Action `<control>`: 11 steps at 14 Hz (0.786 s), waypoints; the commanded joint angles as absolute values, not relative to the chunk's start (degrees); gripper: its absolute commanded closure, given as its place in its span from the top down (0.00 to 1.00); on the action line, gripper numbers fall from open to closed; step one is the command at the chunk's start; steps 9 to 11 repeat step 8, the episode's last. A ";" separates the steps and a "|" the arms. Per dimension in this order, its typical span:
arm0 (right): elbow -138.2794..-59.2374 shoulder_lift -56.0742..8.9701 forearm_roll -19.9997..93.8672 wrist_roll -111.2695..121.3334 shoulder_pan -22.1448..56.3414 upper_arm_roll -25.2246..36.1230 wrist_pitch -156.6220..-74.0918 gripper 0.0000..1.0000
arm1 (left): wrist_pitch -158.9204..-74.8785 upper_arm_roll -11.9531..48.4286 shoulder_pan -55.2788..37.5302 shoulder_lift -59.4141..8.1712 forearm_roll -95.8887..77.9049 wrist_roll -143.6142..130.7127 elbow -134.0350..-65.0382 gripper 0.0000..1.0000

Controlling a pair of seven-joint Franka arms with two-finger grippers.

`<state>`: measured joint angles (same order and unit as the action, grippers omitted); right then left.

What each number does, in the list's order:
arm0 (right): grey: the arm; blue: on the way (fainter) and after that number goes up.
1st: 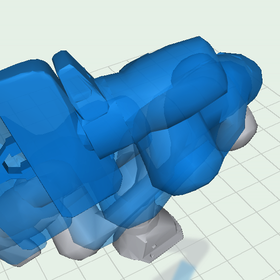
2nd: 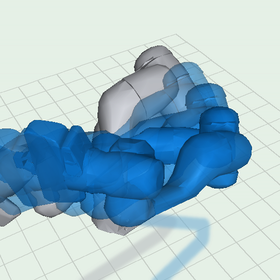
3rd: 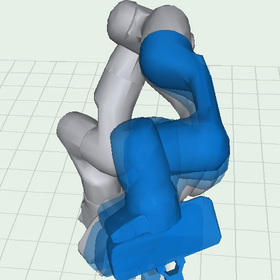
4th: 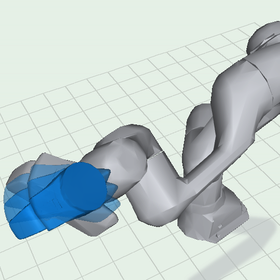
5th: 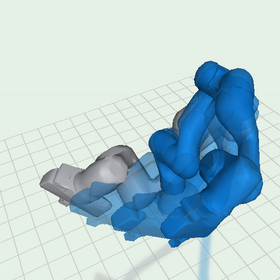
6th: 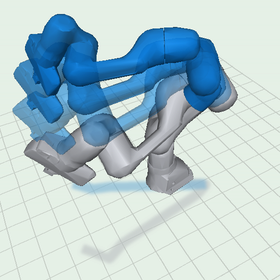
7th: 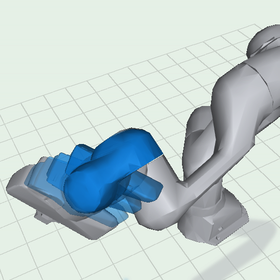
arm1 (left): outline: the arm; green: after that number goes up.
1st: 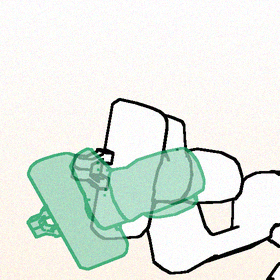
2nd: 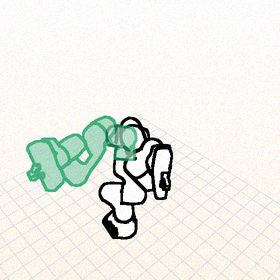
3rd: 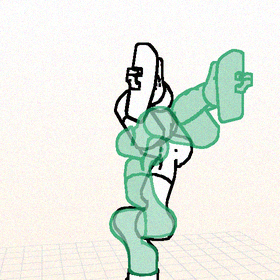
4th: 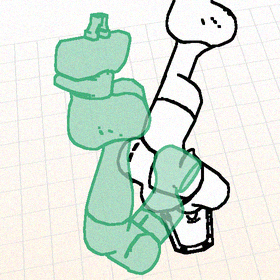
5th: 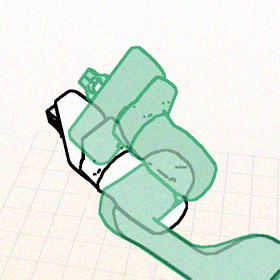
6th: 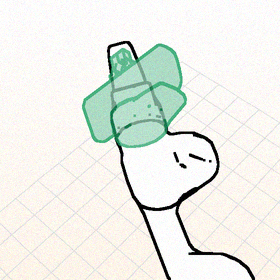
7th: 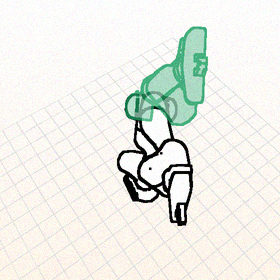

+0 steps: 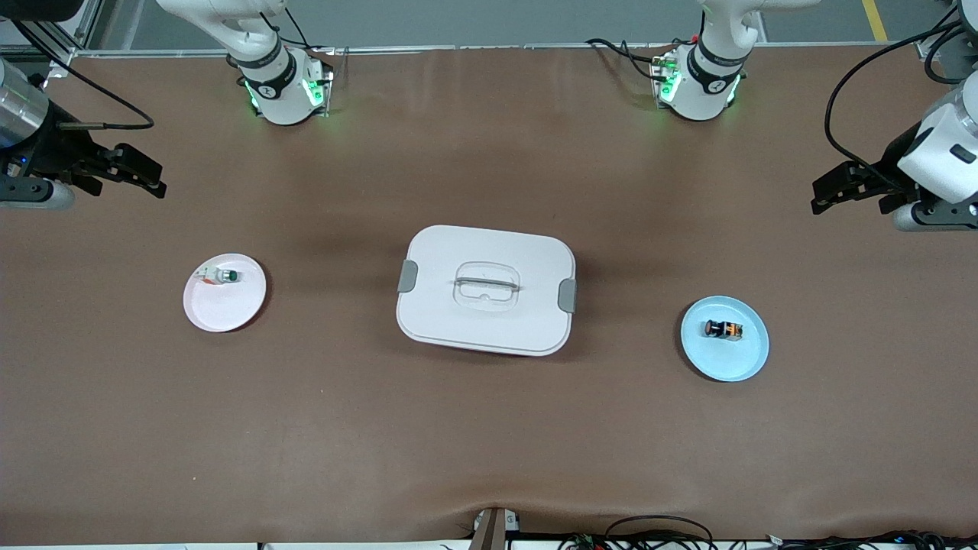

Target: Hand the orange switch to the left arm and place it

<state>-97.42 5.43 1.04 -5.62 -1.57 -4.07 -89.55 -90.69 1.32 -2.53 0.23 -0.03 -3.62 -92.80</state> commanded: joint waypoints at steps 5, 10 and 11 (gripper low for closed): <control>-98.35 6.50 1.14 -4.92 -1.93 -4.48 -90.61 1.00 | -89.65 1.67 -1.93 -0.09 -0.62 -2.90 -91.49 1.00; -98.26 6.42 1.32 -4.14 -1.93 -4.48 -90.62 1.00 | -89.74 1.67 -1.93 -0.09 -0.53 -2.90 -91.49 1.00; -98.26 6.42 1.32 -4.14 -1.93 -4.48 -90.62 1.00 | -89.74 1.67 -1.93 -0.09 -0.53 -2.90 -91.49 1.00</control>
